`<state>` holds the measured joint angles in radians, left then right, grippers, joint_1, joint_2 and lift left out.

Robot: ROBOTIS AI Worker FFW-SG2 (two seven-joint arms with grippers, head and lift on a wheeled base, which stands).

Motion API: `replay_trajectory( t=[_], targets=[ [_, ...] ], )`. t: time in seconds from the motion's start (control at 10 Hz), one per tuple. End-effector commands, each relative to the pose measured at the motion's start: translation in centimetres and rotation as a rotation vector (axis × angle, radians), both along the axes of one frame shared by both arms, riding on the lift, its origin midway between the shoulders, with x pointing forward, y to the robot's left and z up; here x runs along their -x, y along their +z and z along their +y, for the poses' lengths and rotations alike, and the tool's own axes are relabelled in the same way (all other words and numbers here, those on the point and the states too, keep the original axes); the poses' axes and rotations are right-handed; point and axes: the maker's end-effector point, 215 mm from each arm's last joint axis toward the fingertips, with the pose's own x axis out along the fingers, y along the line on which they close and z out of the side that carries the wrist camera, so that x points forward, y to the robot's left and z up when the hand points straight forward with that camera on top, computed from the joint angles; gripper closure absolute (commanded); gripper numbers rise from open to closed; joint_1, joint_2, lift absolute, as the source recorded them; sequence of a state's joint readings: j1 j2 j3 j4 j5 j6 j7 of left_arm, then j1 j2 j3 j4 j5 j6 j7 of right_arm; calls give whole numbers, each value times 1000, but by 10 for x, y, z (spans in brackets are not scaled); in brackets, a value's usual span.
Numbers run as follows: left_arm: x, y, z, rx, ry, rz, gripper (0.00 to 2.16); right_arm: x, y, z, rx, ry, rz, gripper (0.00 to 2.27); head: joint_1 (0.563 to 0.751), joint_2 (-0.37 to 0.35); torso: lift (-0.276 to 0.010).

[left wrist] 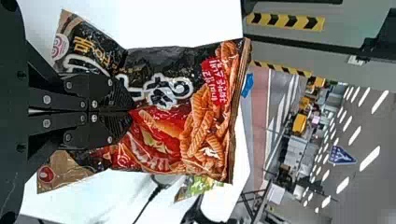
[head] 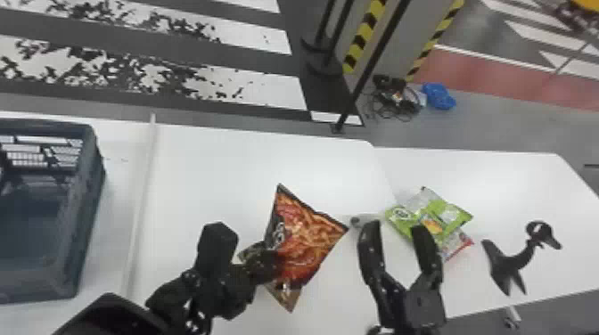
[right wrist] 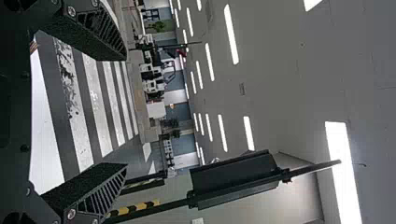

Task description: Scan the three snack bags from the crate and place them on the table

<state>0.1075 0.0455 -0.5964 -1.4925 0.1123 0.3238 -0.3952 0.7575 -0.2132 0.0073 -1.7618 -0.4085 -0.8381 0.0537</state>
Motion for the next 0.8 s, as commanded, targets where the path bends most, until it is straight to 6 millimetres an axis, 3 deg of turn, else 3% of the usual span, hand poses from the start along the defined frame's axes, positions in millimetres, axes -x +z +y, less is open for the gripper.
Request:
replay_trajectory(
  t=[0.0, 0.1, 0.2, 0.3, 0.6, 0.7],
  targets=[
    [10, -5, -8, 18, -29, 24, 2132, 3, 1, -2, -4, -5, -5, 124, 695, -350, -37],
    [8, -6, -8, 11, -9, 15, 1798, 5, 0, -2, -5, -5, 0, 120, 695, -350, -37],
    [4, -5, -5, 5, 7, 7, 637, 8, 1, -4, -3, -8, -6, 120, 695, -350, -37],
    [4, -4, -1, 3, 11, 5, -2, 11, 5, -5, 0, -13, -16, 120, 695, -350, -37],
    [9, 9, 5, 4, 37, -6, 66, 21, 11, -8, 5, -20, -36, 120, 695, -350, -37],
    [5, 17, 20, -12, 94, -43, 66, 21, 11, -7, 3, -20, -35, 120, 695, -350, -37]
  ],
)
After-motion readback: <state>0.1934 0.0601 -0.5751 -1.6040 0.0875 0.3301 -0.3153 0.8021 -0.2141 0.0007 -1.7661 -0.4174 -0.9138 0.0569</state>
